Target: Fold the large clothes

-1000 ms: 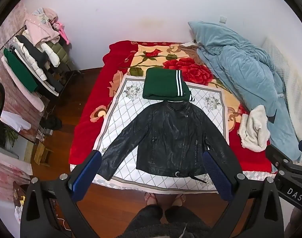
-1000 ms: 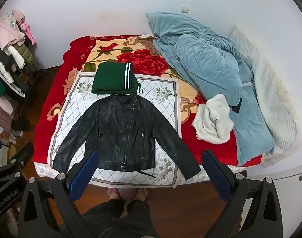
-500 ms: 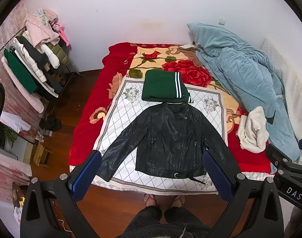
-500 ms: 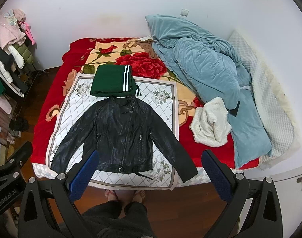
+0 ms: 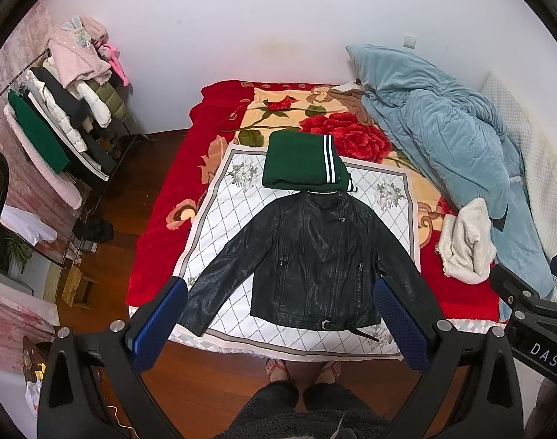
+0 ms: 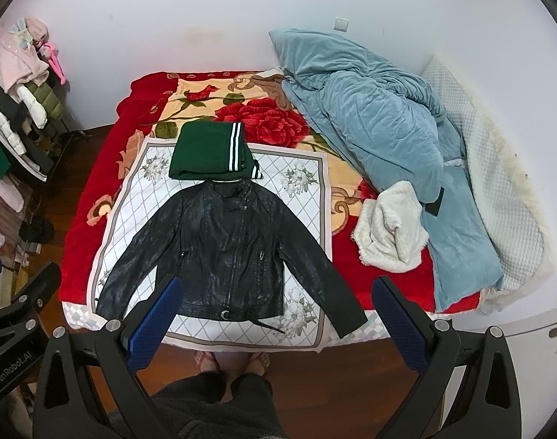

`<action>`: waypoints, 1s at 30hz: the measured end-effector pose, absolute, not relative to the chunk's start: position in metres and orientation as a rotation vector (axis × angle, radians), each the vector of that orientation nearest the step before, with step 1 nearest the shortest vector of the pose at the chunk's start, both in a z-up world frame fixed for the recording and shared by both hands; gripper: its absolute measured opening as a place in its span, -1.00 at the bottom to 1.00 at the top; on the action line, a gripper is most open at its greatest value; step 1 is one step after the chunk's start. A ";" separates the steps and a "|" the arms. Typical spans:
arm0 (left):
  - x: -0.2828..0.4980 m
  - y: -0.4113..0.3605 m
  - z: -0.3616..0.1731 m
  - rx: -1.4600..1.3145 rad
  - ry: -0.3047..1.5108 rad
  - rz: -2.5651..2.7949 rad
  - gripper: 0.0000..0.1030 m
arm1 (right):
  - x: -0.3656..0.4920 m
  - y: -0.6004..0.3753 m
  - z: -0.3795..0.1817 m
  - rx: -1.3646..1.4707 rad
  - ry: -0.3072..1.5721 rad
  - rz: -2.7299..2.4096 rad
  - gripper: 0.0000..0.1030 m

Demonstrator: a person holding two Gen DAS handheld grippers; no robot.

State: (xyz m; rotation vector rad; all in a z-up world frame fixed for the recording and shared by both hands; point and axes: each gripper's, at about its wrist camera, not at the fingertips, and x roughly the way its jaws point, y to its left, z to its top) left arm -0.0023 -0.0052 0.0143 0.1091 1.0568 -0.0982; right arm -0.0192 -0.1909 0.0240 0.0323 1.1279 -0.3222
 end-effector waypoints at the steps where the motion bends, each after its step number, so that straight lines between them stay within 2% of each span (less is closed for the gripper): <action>1: -0.002 -0.006 0.015 0.109 1.057 -0.098 1.00 | -0.019 -0.191 0.024 0.032 1.128 -0.323 1.00; 30: -0.004 -0.003 0.016 0.108 1.048 -0.102 1.00 | -0.007 -0.182 0.038 0.031 1.127 -0.319 1.00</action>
